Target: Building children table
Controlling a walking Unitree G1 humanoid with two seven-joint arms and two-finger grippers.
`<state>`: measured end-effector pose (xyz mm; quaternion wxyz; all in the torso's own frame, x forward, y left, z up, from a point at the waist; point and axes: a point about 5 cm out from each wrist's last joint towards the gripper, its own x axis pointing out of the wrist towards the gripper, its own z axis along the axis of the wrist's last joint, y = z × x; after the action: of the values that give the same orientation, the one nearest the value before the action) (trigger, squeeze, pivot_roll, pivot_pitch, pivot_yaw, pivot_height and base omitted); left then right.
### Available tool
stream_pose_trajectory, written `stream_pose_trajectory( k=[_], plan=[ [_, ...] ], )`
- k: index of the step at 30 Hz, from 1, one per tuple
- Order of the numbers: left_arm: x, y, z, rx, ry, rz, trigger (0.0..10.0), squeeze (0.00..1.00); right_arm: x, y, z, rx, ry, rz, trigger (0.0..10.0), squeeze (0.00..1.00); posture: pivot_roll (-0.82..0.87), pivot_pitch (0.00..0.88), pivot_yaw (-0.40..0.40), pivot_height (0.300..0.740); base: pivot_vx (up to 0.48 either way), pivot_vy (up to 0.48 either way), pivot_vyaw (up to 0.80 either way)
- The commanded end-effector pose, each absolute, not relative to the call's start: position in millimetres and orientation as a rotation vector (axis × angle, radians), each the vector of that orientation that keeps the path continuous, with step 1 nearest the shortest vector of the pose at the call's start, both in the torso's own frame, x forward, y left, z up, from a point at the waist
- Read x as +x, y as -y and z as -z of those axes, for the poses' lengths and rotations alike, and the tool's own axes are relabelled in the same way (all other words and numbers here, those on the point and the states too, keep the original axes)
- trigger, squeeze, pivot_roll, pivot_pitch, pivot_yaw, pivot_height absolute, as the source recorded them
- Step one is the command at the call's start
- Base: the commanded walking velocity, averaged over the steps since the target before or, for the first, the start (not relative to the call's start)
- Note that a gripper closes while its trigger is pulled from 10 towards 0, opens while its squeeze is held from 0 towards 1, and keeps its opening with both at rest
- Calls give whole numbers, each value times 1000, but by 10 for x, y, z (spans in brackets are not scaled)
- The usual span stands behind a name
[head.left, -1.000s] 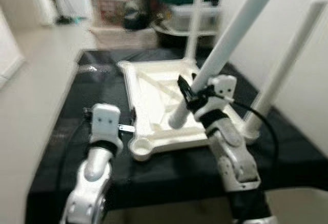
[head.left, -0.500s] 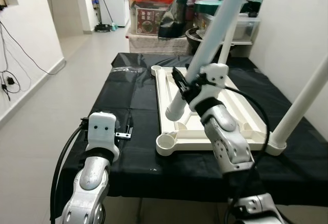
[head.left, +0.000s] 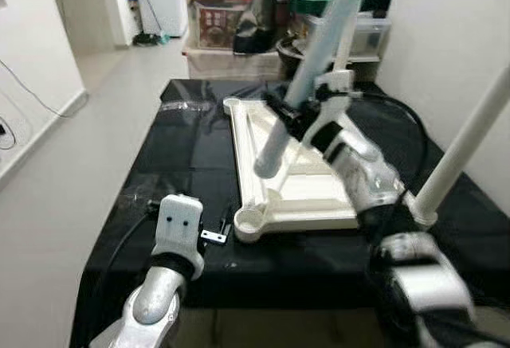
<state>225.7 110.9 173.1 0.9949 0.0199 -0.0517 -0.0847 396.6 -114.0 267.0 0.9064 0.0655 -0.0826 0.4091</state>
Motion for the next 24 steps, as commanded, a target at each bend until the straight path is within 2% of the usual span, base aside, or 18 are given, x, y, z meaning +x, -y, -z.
stream_pose_trajectory(
  k=[1,5,9,15,24],
  plan=[
    [2230,-1096,-1735,37,88,190,10000,0,3954,1070,-2631,125,126,-937,10000,0,133,137,-86,740,0,0,0],
    [2183,-1074,-1748,32,82,204,10000,0,3947,1044,-2633,94,80,-1035,10000,0,143,153,-84,740,0,0,0],
    [2007,-974,-1789,-14,58,246,10000,0,3878,1042,-2699,69,73,-1280,10000,0,135,209,-90,740,0,0,0],
    [1915,-898,-1790,-37,40,280,10000,0,3856,1073,-2736,75,86,-1359,10000,0,135,224,-93,740,0,0,0],
    [1854,-897,-1796,-39,15,280,10000,0,3863,1051,-2708,8,114,-1374,10000,0,136,229,-95,740,0,0,0]
  ],
)
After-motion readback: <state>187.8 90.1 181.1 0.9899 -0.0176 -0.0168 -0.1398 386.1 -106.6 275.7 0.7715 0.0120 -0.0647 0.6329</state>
